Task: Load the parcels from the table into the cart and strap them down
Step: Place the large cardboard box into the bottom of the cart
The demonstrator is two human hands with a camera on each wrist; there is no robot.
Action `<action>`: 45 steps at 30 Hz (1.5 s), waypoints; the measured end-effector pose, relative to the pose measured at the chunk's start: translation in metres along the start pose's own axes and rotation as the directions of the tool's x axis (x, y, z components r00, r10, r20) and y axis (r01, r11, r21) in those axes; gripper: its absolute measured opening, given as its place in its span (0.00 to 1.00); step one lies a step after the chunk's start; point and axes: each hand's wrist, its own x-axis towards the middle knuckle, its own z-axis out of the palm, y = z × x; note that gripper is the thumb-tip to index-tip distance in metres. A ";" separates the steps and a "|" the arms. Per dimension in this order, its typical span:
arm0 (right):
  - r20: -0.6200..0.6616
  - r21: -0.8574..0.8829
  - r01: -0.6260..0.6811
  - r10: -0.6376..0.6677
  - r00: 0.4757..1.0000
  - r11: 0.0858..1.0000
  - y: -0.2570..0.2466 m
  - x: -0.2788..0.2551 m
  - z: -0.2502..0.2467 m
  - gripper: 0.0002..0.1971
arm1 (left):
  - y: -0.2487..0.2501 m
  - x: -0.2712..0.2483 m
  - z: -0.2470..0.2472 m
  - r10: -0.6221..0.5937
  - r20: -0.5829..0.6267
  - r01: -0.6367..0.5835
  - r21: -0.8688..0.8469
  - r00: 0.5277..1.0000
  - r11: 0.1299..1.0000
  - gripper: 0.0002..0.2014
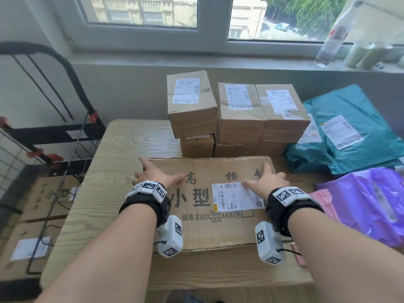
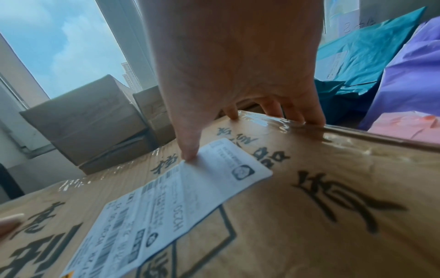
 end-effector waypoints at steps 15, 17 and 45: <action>-0.036 0.009 0.179 -0.178 0.983 0.984 -0.035 -0.037 0.000 0.47 | -0.042 -0.042 -0.057 -0.023 -0.202 0.006 -0.085 0.979 0.996 0.68; -0.042 0.005 0.198 -0.198 0.979 0.980 -0.044 -0.044 0.003 0.46 | -0.052 -0.042 -0.065 -0.023 -0.210 0.002 -0.101 0.977 0.995 0.68; -0.124 0.068 0.398 -0.388 0.913 0.915 -0.331 -0.186 0.122 0.40 | -0.275 0.103 -0.291 -0.086 -0.375 -0.002 -0.227 0.923 0.974 0.58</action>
